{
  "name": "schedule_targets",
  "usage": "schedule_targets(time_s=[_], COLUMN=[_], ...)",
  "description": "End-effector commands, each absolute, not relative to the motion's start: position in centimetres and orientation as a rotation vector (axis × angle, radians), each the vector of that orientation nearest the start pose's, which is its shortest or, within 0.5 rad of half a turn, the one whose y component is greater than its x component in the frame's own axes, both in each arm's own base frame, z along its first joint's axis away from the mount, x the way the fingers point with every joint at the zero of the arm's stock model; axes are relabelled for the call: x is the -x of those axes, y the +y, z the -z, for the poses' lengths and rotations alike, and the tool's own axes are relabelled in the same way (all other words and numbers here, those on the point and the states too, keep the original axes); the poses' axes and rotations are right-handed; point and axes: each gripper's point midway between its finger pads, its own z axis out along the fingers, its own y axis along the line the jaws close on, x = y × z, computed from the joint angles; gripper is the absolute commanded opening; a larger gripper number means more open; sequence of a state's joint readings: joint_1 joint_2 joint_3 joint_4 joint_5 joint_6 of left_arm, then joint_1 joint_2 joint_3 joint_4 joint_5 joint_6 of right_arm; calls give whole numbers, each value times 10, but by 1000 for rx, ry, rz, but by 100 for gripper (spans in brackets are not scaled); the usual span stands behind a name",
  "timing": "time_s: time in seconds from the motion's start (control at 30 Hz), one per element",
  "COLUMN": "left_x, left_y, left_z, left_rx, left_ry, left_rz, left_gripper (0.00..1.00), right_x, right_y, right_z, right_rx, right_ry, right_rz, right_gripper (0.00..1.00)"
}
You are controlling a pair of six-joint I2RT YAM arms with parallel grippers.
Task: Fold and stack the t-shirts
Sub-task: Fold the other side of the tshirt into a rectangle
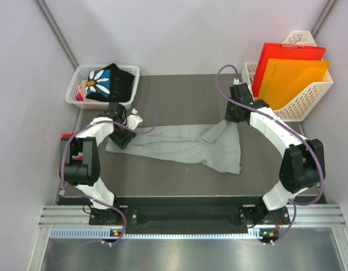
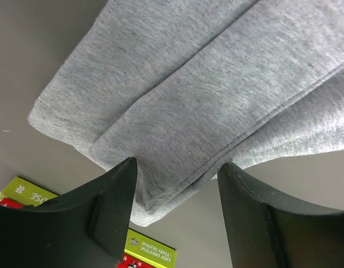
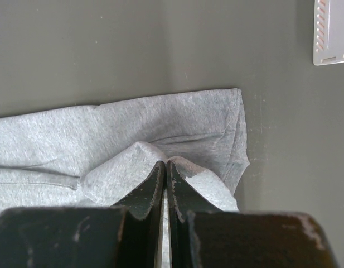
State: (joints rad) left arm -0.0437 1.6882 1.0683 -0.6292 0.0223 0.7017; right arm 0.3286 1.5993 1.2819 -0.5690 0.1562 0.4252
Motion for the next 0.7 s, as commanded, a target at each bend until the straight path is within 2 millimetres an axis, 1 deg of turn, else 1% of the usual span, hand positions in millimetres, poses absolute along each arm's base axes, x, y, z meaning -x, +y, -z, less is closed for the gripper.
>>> schedule_targets(time_s=[0.0, 0.03, 0.07, 0.2, 0.3, 0.37, 0.43, 0.47, 0.5, 0.53, 0.57, 0.6, 0.67], left_x=[-341, -340, -331, -324, -324, -328, -336, -339, -344, -348, -349, -351, -355], left_y=[2, 2, 0, -6, -6, -4, 3, 5, 8, 8, 17, 21, 24], left_z=[-65, -70, -72, -93, -95, -91, -82, -79, -71, -69, -66, -60, -57], left_rx=[-1022, -1035, -1051, -1074, -1077, -1062, -1032, -1022, -1002, -995, -958, -941, -924], left_ry=[2563, 2556, 2569, 2526, 2523, 2525, 2541, 2545, 2559, 2562, 2581, 2603, 2605], left_rz=[-93, -87, -64, -24, -20, -35, -57, -62, -61, -63, -63, -53, -53], left_gripper=[66, 67, 67, 69, 69, 69, 66, 64, 63, 62, 62, 61, 60], right_x=[-393, -393, -393, -392, -393, -392, -391, -391, -390, -389, -389, -388, -388], right_y=[117, 117, 117, 118, 119, 119, 118, 118, 118, 117, 117, 116, 116], right_z=[-167, -167, -167, -167, -167, -165, -165, -164, -163, -162, -163, -163, -162], right_rx=[-186, -185, -181, -179, -177, -178, -179, -177, -176, -176, -174, -178, -175], right_ry=[2355, 2357, 2356, 2357, 2357, 2359, 2358, 2359, 2361, 2363, 2361, 2360, 2361], right_rz=[-163, -164, -165, -175, -174, -176, -174, -174, -171, -169, -169, -166, -163], right_gripper=[0, 0, 0, 0, 0, 0, 0, 0, 0, 0, 0, 0, 0])
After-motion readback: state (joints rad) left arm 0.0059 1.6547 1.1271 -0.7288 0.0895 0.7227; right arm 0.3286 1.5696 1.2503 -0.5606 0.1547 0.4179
